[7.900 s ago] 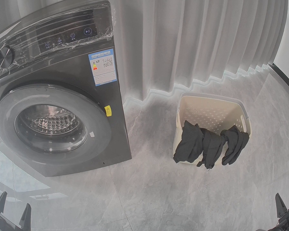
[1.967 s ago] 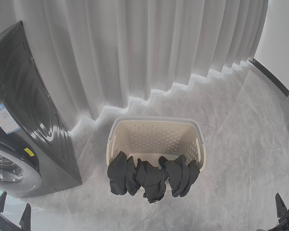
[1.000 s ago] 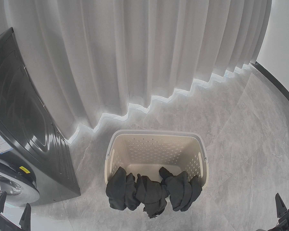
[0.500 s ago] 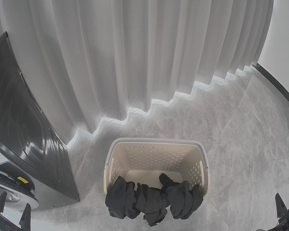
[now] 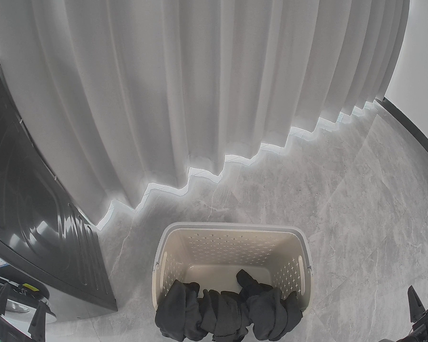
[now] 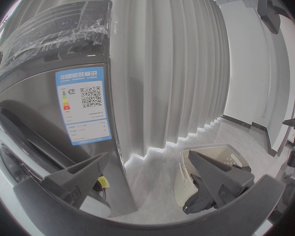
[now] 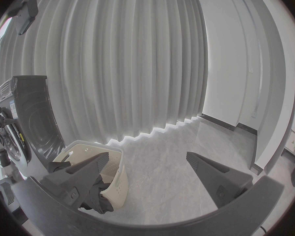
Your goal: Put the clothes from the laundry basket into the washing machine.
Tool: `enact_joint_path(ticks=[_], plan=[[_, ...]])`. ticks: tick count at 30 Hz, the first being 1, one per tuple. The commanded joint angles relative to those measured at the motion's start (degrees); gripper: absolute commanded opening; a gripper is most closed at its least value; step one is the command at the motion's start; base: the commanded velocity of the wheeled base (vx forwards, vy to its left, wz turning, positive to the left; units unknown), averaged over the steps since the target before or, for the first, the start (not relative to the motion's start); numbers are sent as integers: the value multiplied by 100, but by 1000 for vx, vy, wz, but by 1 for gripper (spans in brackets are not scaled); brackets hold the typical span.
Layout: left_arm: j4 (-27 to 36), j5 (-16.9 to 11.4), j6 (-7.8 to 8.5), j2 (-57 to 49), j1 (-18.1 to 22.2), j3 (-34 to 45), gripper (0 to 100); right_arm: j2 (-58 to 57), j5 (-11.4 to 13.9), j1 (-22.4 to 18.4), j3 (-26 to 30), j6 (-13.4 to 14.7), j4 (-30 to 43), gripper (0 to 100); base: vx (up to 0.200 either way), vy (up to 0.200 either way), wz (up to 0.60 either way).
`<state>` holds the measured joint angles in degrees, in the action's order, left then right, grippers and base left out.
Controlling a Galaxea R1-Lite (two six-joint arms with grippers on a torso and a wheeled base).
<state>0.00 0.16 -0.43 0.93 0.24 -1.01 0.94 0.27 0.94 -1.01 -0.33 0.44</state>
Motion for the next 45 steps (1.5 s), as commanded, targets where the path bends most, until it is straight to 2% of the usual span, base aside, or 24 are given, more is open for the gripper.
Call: enact_joint_path(ticks=[1, 36, 42, 45], plan=[[0, 2, -1, -75, 2, 101, 100, -59, 0, 3, 75, -2, 0, 100, 0, 0, 0], [0, 2, -19, -75, 2, 101, 100, -59, 8, 3, 75, -2, 0, 100, 0, 0, 0], [0, 2, -19, -75, 2, 101, 100, -59, 0, 3, 75, -2, 0, 100, -200, 0, 0], [9, 2, -1, -75, 2, 101, 100, -59, 0, -6, 75, -2, 0, 100, 0, 0, 0]])
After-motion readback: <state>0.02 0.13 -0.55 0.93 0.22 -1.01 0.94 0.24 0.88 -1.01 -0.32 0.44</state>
